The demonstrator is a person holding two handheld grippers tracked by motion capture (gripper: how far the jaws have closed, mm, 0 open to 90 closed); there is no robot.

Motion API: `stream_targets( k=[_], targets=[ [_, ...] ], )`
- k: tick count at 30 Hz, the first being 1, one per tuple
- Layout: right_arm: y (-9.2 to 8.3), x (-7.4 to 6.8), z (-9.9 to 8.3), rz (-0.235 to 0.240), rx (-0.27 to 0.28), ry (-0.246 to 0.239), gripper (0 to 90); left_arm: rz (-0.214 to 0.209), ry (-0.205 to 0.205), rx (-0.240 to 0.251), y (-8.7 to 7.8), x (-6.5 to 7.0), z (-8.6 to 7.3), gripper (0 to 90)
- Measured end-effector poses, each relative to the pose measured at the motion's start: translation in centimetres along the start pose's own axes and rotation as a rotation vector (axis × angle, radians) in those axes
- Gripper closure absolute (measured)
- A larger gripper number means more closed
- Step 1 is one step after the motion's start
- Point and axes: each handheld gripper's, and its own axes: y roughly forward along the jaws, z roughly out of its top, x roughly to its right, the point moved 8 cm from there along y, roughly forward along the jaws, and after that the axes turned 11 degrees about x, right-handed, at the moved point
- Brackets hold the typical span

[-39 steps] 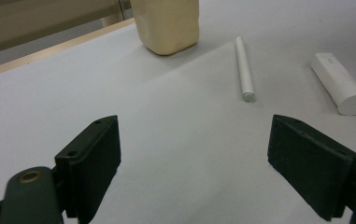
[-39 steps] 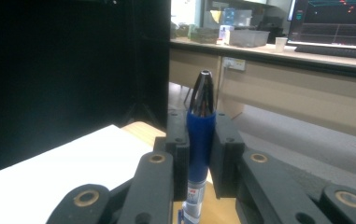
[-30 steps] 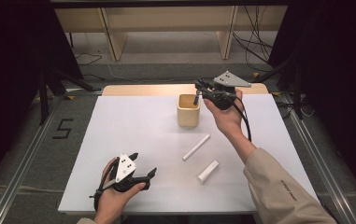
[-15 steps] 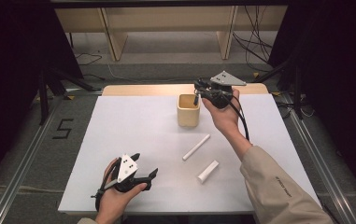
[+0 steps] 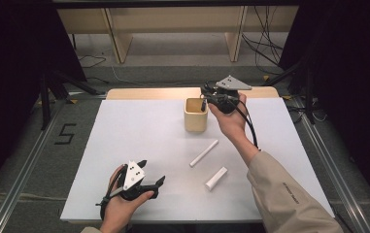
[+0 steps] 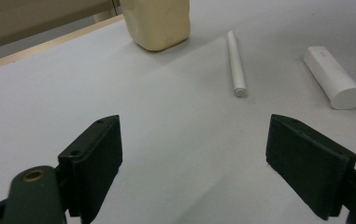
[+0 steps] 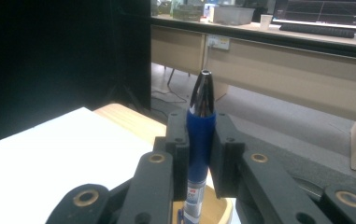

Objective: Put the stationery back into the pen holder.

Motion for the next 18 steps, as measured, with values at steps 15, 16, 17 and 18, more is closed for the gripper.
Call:
stream_targets(
  k=[15,16,17,18],
  targets=[
    [0.5,0.1,-1.1,-0.007,-0.026,-0.002,80.1,-0.002,0.004,-0.003,0.0,0.1,0.0,19.1],
    [0.5,0.1,-1.2,-0.008,-0.028,-0.004,80.1,-0.002,0.003,-0.004,0.0,0.1,0.0,19.1],
    [0.6,0.2,-1.3,-0.008,-0.029,-0.005,80.1,-0.003,0.003,-0.004,0.0,0.1,0.0,19.1],
    [0.6,0.2,-1.3,-0.009,-0.031,-0.006,80.0,-0.003,0.002,-0.004,0.0,0.1,-0.1,19.1]
  ],
)
